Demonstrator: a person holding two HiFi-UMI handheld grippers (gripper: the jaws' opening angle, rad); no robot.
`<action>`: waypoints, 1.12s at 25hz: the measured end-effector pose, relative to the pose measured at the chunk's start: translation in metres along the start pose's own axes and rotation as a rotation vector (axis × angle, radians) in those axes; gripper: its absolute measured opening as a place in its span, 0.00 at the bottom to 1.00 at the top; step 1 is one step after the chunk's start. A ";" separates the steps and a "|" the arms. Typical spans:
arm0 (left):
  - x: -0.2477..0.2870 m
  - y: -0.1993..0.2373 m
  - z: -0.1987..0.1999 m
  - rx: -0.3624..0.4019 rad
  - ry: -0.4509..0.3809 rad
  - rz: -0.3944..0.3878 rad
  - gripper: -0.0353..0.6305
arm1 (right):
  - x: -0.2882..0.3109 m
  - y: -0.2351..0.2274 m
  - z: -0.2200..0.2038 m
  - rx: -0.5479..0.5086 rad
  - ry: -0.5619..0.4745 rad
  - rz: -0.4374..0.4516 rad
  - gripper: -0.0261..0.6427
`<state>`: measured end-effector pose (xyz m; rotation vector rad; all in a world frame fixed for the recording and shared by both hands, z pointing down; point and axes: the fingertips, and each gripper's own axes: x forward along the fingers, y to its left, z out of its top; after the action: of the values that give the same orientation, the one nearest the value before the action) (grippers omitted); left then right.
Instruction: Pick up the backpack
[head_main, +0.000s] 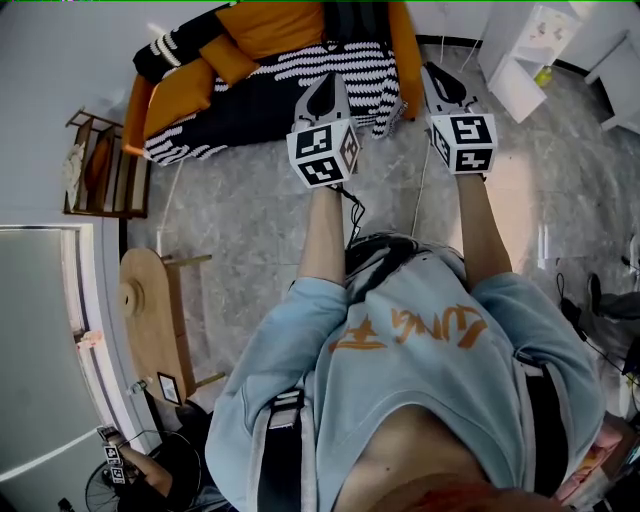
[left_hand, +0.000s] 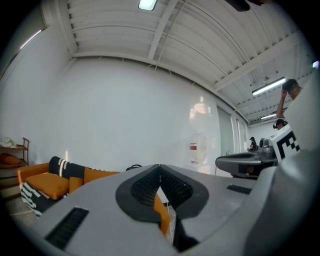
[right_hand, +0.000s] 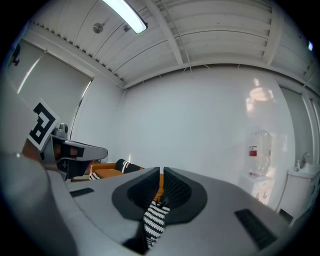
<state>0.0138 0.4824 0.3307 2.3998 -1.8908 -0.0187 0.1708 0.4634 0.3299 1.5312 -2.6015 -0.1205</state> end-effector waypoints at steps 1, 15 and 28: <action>0.000 -0.001 0.000 0.001 0.000 0.002 0.09 | -0.001 -0.001 0.001 -0.002 -0.002 0.000 0.10; 0.031 -0.002 0.020 0.041 -0.029 -0.013 0.09 | 0.013 -0.020 0.015 -0.026 -0.049 0.010 0.10; 0.097 0.049 0.018 0.032 -0.044 0.001 0.09 | 0.101 -0.024 0.015 -0.105 -0.040 0.087 0.10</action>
<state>-0.0115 0.3756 0.3208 2.4390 -1.9249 -0.0424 0.1412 0.3638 0.3179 1.3930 -2.6419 -0.2780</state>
